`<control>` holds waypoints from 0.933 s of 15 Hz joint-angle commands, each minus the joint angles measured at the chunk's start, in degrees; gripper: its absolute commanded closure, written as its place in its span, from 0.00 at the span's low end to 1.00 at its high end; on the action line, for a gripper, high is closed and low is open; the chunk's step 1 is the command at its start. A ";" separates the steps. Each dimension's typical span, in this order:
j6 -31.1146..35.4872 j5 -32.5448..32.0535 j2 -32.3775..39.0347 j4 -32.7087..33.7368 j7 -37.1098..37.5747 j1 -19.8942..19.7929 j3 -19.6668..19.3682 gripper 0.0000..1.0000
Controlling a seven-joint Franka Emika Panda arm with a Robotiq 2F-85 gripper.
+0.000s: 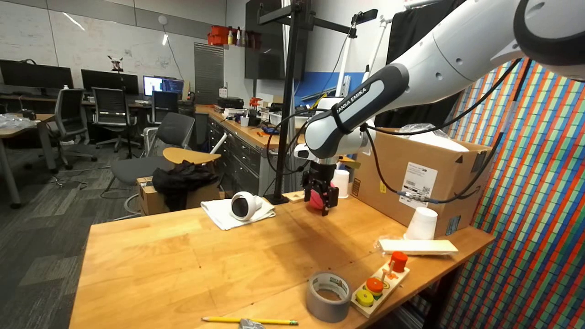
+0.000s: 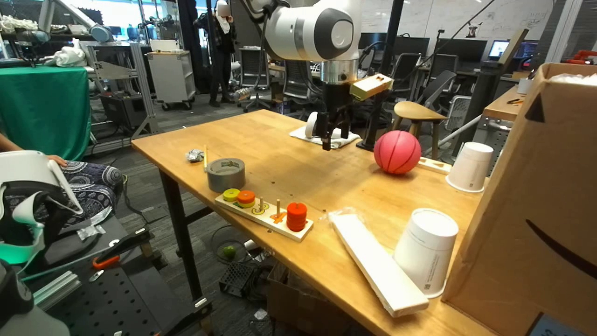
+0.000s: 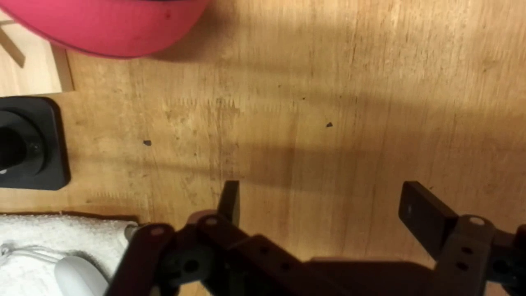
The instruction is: Push the ball towards the box
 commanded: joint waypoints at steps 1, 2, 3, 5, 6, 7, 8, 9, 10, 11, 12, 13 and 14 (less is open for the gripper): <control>-1.88 0.59 1.60 3.49 -1.27 -0.74 0.77 0.00; -2.02 0.58 1.72 3.68 -1.28 -0.72 0.81 0.00; -2.13 0.53 1.78 3.81 -1.27 -0.67 0.85 0.00; -2.06 0.51 1.90 3.88 -1.29 -0.60 1.01 0.00; -2.07 0.55 1.87 3.85 -1.34 -0.56 1.14 0.00; -1.96 1.37 1.67 3.75 -1.91 -0.83 1.73 0.00; -1.73 1.88 1.52 3.66 -2.25 -0.96 2.18 0.00; -1.58 2.47 1.35 3.65 -2.60 -1.00 2.71 0.00; -1.53 3.06 1.33 3.79 -2.92 -1.00 3.17 0.00; -1.58 4.10 1.39 4.06 -3.50 -1.14 3.85 0.00; -1.69 5.08 1.46 4.35 -3.91 -1.24 4.46 0.00; -1.73 6.15 1.60 4.71 -4.30 -1.27 4.94 0.00; -1.85 7.07 1.78 5.13 -4.61 -1.23 5.30 0.00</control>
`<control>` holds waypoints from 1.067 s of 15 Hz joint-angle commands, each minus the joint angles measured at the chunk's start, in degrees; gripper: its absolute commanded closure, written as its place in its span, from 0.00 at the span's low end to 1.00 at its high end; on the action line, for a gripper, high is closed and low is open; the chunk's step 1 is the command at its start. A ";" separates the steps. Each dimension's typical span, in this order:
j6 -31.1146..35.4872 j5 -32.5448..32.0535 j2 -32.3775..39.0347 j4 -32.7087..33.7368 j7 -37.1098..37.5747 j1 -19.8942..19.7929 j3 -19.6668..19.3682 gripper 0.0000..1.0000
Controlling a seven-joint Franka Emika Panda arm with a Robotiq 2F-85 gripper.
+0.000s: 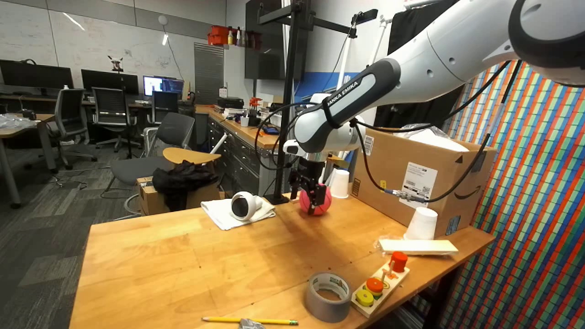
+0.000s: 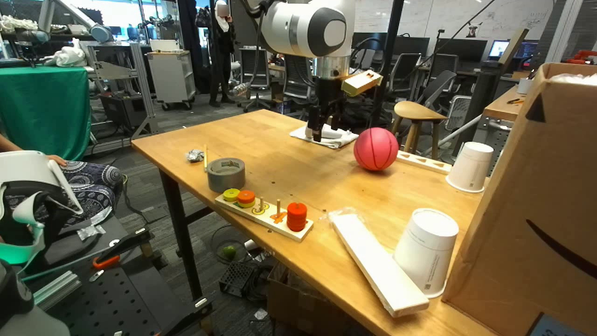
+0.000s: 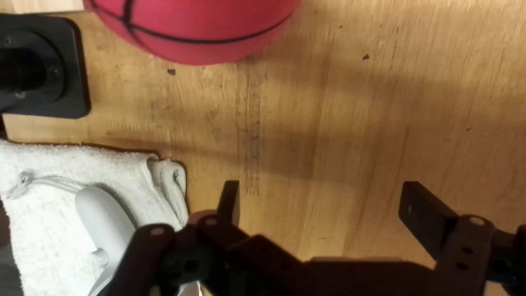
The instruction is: Push the ball towards the box
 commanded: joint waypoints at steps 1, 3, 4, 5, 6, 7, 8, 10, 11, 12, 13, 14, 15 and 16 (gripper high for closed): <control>-1.54 4.44 0.72 2.74 -2.74 -1.15 2.26 0.00; -1.66 6.25 1.01 3.24 -3.11 -1.27 2.65 0.00; -1.75 6.72 1.31 3.59 -3.12 -1.28 2.49 0.00; -1.83 6.73 1.53 3.80 -2.94 -1.23 2.18 0.00; -1.68 5.48 1.58 3.72 -2.27 -0.93 1.20 0.00; -1.58 4.60 1.54 3.50 -2.08 -1.05 0.45 0.00; -1.54 3.94 1.56 3.28 -1.93 -1.39 -0.43 0.00; -1.82 2.41 1.29 2.32 -1.31 -2.32 -2.87 0.00; -2.09 1.07 1.20 1.97 -0.84 -2.67 -4.25 0.00; -2.22 -1.23 0.86 1.45 0.26 -2.84 -6.21 0.00; -1.90 -3.63 0.12 0.91 1.26 -3.18 -8.08 0.00; -0.83 -5.67 -1.32 0.14 1.73 -3.79 -9.57 0.00; 0.45 -7.87 -2.68 -0.25 2.34 -4.23 -10.98 0.00; 2.01 -10.81 -5.14 -1.12 2.82 -4.37 -12.56 0.00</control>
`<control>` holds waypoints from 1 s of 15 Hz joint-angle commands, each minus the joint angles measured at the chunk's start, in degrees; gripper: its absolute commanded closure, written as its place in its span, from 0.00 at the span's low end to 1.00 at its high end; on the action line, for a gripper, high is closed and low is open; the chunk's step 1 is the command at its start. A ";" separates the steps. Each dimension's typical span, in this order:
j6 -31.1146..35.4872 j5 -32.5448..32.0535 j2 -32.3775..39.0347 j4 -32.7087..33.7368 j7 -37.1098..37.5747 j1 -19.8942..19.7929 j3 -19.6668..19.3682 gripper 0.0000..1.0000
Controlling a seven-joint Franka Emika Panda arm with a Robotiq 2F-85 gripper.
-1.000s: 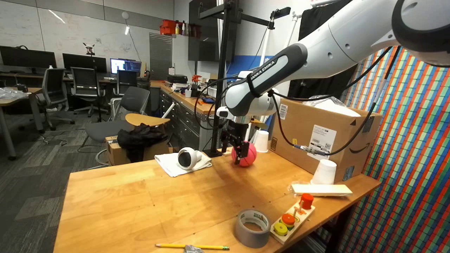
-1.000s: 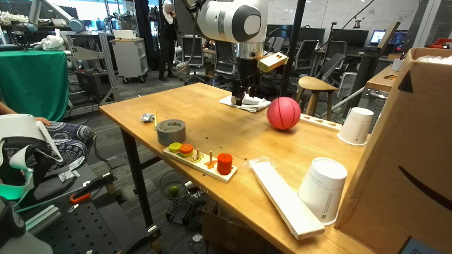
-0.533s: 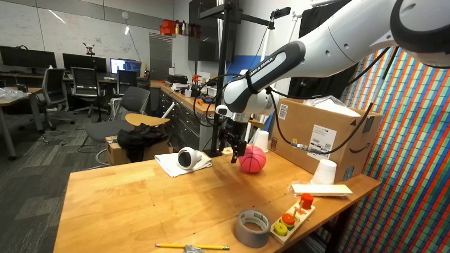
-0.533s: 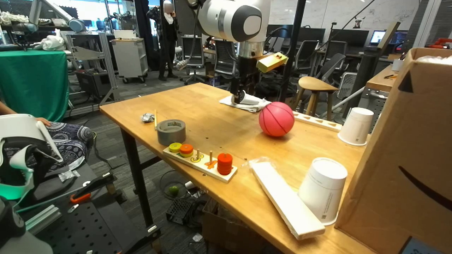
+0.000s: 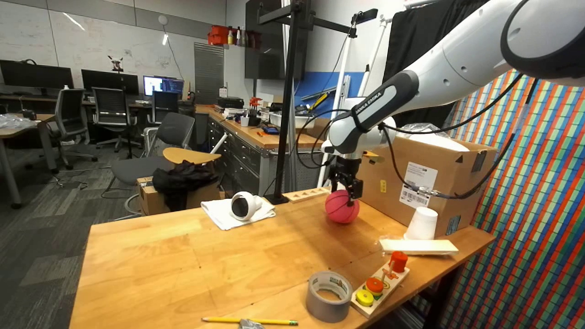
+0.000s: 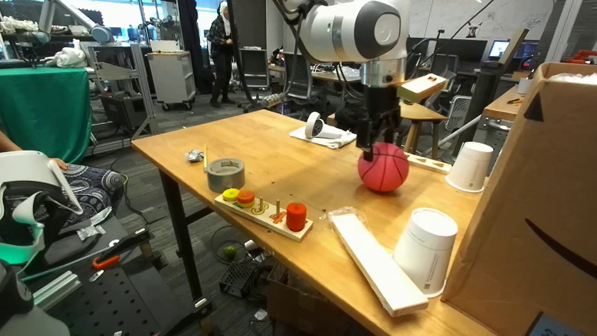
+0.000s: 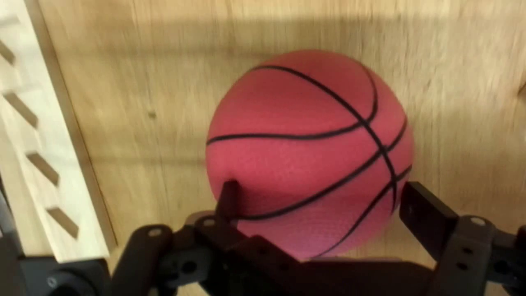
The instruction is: Push the ball towards the box
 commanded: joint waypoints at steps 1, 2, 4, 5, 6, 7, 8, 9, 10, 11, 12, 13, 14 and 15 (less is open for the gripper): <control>3.43 -8.57 -7.35 -2.81 2.71 -0.67 -4.63 0.00; 4.26 -11.31 -9.51 -3.24 3.09 -0.74 -5.73 0.00; 6.53 -17.29 -13.12 -4.14 5.19 -0.19 -7.62 0.00; 7.92 -20.43 -14.82 -4.92 6.60 0.30 -8.09 0.00; 8.29 -23.00 -16.36 -5.45 7.76 0.52 -8.15 0.00; 8.54 -25.11 -17.56 -6.18 9.29 0.81 -7.86 0.00; 8.38 -25.99 -18.86 -7.18 9.98 0.91 -7.16 0.00; 8.29 -26.74 -19.95 -8.23 10.74 1.23 -6.60 0.00; 8.19 -27.14 -20.79 -9.17 11.50 1.63 -6.04 0.00; 8.20 -27.35 -21.45 -10.18 11.84 2.06 -5.48 0.00; 8.06 -27.41 -21.95 -10.98 12.21 2.47 -4.94 0.00; 8.04 -27.06 -22.16 -11.69 12.26 2.83 -4.36 0.00; 8.01 -26.31 -22.32 -12.30 12.06 3.12 -3.77 0.00; 7.35 -25.83 -22.41 -12.62 12.98 3.58 -3.23 0.00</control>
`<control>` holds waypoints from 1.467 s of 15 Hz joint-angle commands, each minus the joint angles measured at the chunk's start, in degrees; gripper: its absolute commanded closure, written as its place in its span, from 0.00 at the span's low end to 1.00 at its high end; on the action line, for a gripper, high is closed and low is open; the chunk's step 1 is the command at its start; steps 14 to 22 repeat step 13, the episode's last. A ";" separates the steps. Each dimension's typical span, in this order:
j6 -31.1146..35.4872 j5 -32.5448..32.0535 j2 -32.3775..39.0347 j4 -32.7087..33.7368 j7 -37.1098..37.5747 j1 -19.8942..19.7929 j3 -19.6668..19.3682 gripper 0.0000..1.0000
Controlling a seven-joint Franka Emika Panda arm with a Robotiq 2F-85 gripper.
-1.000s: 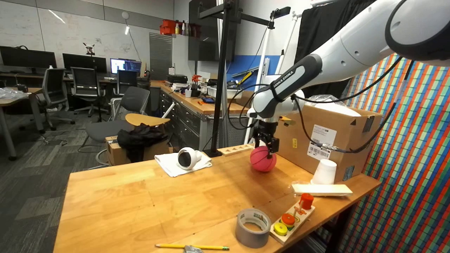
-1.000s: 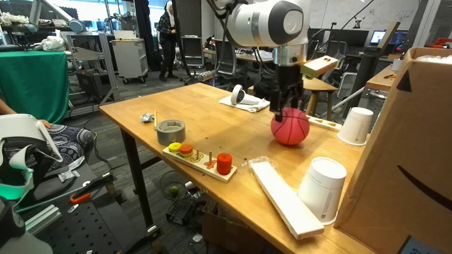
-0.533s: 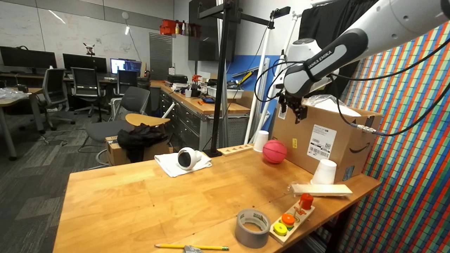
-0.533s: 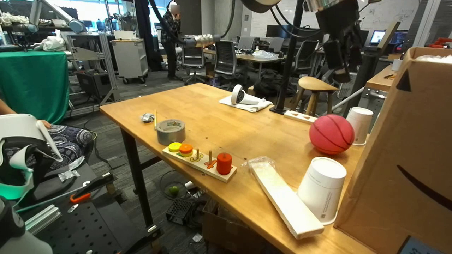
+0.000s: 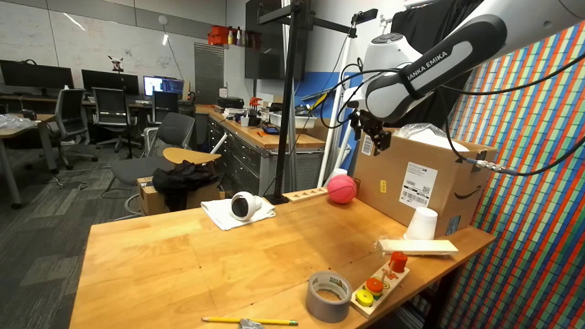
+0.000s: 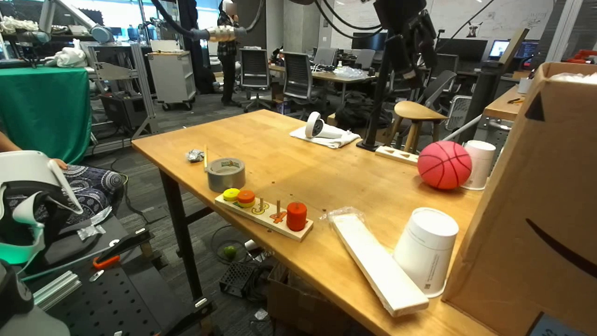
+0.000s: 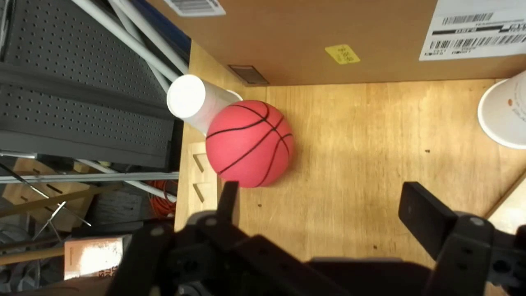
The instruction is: Push the ball towards the box
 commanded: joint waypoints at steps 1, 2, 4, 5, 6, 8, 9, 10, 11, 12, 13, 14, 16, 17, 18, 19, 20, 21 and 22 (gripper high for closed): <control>-0.34 -0.02 -2.28 -2.88 4.14 1.34 1.61 0.00; -0.23 0.08 -0.28 -1.11 1.61 0.49 1.29 0.00; -0.31 0.08 -0.29 -1.63 3.27 1.07 1.84 0.00; -0.32 0.08 -0.30 -1.71 3.54 1.15 1.88 0.00; -0.32 0.08 -0.36 -1.78 3.65 1.15 1.87 0.00; -0.32 0.08 -0.44 -1.84 3.70 1.12 1.84 0.00; -0.32 0.08 -0.47 -1.86 3.71 1.11 1.82 0.00; -0.32 0.08 -0.47 -1.87 3.72 1.10 1.82 0.00; -0.32 0.08 -0.49 -1.89 3.73 1.10 1.82 0.00; -0.32 0.08 -0.50 -1.90 3.74 1.10 1.82 0.00; -0.32 0.08 -0.51 -1.91 3.74 1.10 1.82 0.00; -0.32 0.08 -0.51 -1.91 3.74 1.10 1.82 0.00; -0.32 0.08 -0.51 -1.91 3.74 1.10 1.82 0.00; -0.32 0.08 -0.51 -1.91 3.74 1.10 1.82 0.00; -0.32 0.08 -0.51 -1.91 3.74 1.10 1.82 0.00; -0.32 0.08 -0.51 -1.91 3.74 1.10 1.82 0.00; -0.32 0.08 -0.51 -1.91 3.74 1.10 1.82 0.00; -0.32 0.08 -0.51 -1.91 3.74 1.10 1.82 0.00; -0.32 0.08 -0.51 -1.91 3.74 1.10 1.82 0.00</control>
